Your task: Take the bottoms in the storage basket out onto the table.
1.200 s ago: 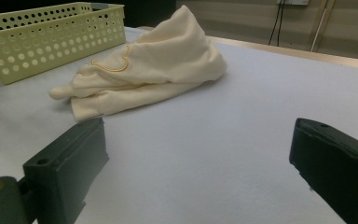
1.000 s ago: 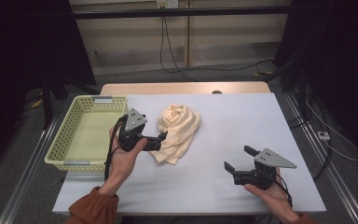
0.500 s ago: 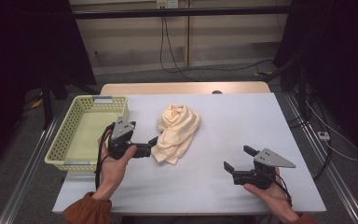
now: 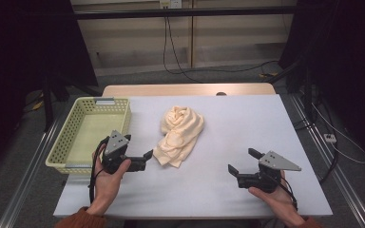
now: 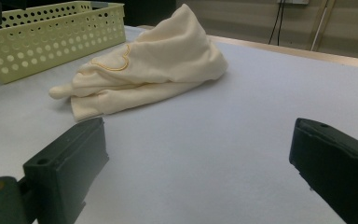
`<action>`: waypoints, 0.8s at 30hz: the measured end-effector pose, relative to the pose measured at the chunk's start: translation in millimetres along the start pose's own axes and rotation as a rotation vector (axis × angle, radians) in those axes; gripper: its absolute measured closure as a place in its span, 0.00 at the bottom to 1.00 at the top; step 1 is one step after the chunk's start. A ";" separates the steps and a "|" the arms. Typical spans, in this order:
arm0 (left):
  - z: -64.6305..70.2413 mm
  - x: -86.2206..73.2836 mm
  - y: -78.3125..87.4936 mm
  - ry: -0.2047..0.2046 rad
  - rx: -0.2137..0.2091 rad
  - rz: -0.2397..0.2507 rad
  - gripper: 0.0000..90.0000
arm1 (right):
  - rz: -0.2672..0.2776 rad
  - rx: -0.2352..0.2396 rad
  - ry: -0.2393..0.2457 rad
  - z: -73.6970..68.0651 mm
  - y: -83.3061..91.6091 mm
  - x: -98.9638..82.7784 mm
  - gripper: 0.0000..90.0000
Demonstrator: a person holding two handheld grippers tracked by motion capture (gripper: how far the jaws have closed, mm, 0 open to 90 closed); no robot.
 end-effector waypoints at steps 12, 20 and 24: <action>5.0 -26.2 8.1 0.020 0.032 0.028 0.05 | 0.001 0.000 0.005 0.2 0.3 0.0 0.05; 4.3 -29.9 12.8 0.023 0.055 0.078 0.05 | 0.006 0.003 0.004 0.0 1.7 0.5 0.05; 6.2 -30.0 10.0 0.018 0.052 0.081 0.05 | 0.006 0.004 0.003 -0.2 1.8 0.6 0.05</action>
Point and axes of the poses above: each handheld gripper's, and its own axes: y roughly backward along the jaws, x roughly out of its top, z roughly to its right, the point moved 5 cm from there along -y, roughly forward along the jaws, and after that the axes turned 9 degrees about -z, right-handed, at the moved point
